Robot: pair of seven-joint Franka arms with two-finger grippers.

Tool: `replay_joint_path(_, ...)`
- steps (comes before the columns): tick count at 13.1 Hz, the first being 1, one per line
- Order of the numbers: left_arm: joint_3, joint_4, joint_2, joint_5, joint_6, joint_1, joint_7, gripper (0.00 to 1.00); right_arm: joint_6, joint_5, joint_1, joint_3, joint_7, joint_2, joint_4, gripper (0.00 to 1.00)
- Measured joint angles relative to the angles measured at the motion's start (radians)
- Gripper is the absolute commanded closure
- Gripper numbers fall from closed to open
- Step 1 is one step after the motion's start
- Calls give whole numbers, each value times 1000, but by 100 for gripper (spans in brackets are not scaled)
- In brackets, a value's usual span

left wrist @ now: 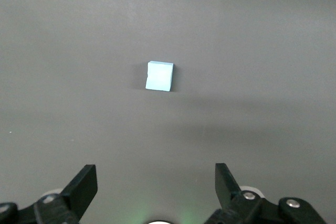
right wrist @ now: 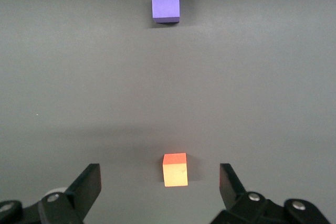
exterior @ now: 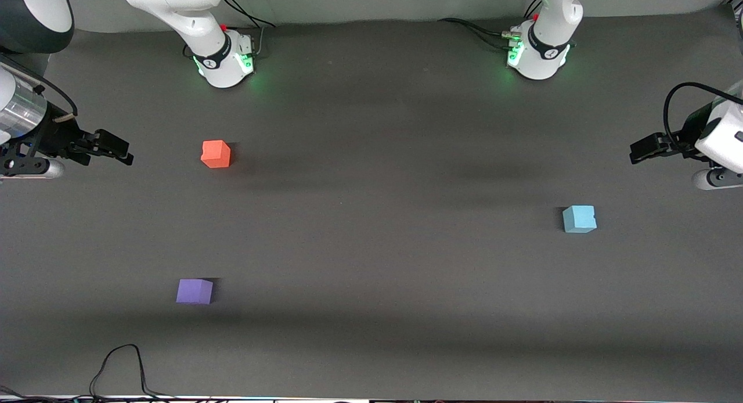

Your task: Place blue block between orange and purple blocks

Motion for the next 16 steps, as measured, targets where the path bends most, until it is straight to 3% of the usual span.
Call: replay_joint_path(16, -5, -3, 6, -2, -5, 5, 2, 0, -90, -11, 24, 22, 61, -5, 15, 0)
